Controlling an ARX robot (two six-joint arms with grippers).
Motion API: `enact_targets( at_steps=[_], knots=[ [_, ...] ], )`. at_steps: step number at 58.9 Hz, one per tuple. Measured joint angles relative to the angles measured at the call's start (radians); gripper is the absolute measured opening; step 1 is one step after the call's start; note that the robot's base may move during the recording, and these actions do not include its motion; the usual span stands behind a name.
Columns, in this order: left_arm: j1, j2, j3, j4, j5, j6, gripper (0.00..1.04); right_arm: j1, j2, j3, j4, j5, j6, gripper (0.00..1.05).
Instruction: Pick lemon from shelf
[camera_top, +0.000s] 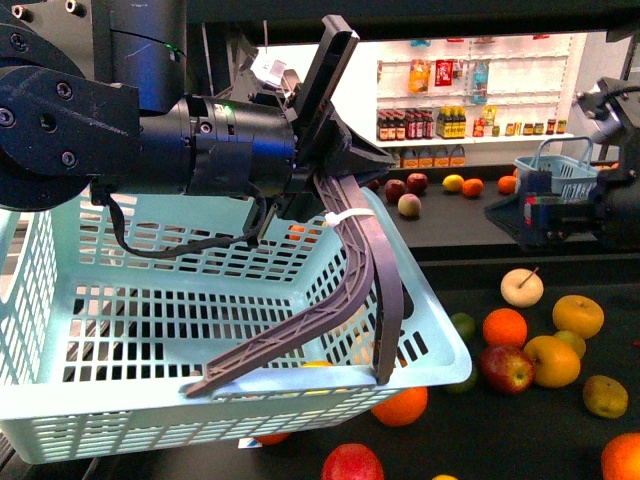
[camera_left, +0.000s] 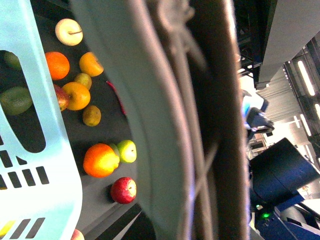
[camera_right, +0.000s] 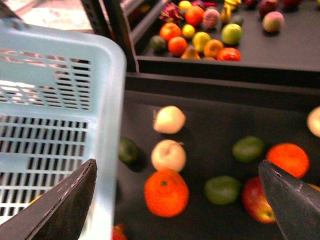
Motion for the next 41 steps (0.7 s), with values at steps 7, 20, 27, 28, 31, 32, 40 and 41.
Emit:
enact_targets(
  at_steps=[7,20,27,28,31,32,40,41],
  knots=[
    [0.0,0.0,0.0,0.0,0.002,0.0,0.07,-0.007,0.093,-0.036,-0.081,0.051,-0.104,0.97],
    [0.0,0.0,0.0,0.0,-0.001,0.0,0.07,0.079,0.287,-0.044,-0.212,0.169,-0.204,0.97],
    [0.0,0.0,0.0,0.0,0.0,-0.002,0.06,0.13,0.351,-0.033,-0.237,0.205,-0.208,0.97],
    [0.0,0.0,0.0,0.0,0.0,-0.002,0.06,0.135,0.357,-0.031,-0.24,0.208,-0.208,0.97],
    [0.0,0.0,0.0,0.0,0.001,-0.001,0.06,0.156,0.383,-0.019,-0.245,0.218,-0.201,0.97],
    [0.0,0.0,0.0,0.0,0.001,-0.001,0.06,0.166,0.396,-0.013,-0.247,0.224,-0.194,0.97],
    [0.0,0.0,0.0,0.0,0.001,-0.001,0.06,0.215,0.47,0.024,-0.255,0.247,-0.156,0.97],
    [0.0,0.0,0.0,0.0,0.002,-0.001,0.06,0.219,0.475,0.026,-0.255,0.249,-0.152,0.97]
  ],
)
